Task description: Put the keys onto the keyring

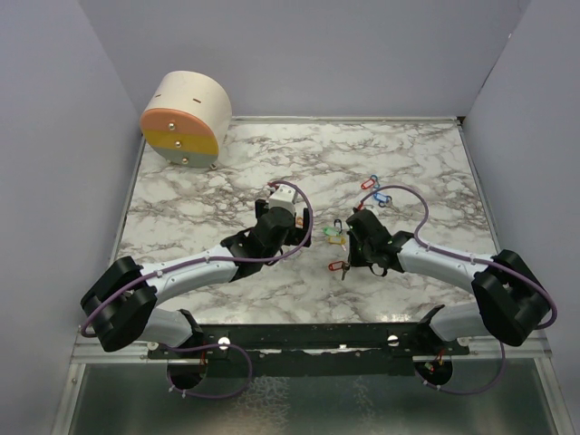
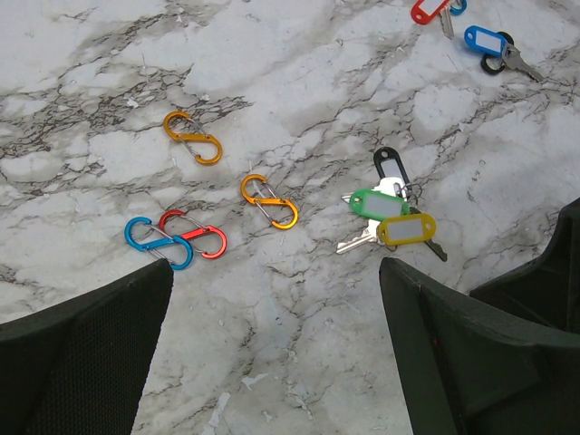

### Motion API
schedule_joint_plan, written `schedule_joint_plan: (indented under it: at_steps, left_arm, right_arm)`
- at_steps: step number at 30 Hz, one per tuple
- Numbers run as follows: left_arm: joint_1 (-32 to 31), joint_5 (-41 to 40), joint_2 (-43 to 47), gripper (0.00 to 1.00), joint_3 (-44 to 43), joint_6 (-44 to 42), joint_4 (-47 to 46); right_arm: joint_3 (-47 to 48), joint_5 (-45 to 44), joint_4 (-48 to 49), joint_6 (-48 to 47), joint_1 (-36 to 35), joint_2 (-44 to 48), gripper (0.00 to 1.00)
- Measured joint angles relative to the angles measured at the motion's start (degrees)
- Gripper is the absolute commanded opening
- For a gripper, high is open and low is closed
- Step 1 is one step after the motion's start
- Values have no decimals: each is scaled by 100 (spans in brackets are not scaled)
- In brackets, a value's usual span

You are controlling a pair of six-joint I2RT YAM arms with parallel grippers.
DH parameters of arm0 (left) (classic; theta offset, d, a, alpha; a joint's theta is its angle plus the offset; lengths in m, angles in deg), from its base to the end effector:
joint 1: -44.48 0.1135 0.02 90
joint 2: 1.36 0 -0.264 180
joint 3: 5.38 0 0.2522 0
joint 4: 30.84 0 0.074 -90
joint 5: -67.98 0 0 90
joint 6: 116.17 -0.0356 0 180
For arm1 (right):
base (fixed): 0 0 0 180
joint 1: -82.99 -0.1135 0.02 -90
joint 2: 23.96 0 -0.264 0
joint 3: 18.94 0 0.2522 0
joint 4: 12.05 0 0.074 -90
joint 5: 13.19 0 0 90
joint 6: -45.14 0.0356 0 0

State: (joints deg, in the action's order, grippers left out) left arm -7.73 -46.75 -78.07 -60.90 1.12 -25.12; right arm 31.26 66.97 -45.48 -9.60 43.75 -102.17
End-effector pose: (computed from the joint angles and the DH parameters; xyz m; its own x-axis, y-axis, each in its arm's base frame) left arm 0.1890 -0.2195 0.2311 -0.4708 -0.0725 -0.8793 0.3076 0.9206 -0.2406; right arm 0.1904 0.1477 0.1577 -0.8787 0.0167 -0.4770 -0.0645 0.9861 0.1534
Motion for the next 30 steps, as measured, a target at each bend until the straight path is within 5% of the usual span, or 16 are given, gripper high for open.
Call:
schedule_joint_plan:
  at_steps: [30]
  left_arm:
    - [164,-46,0,99,0,-4,2]
  right_arm:
    - [-114,-149,146,-776,0,1438,1]
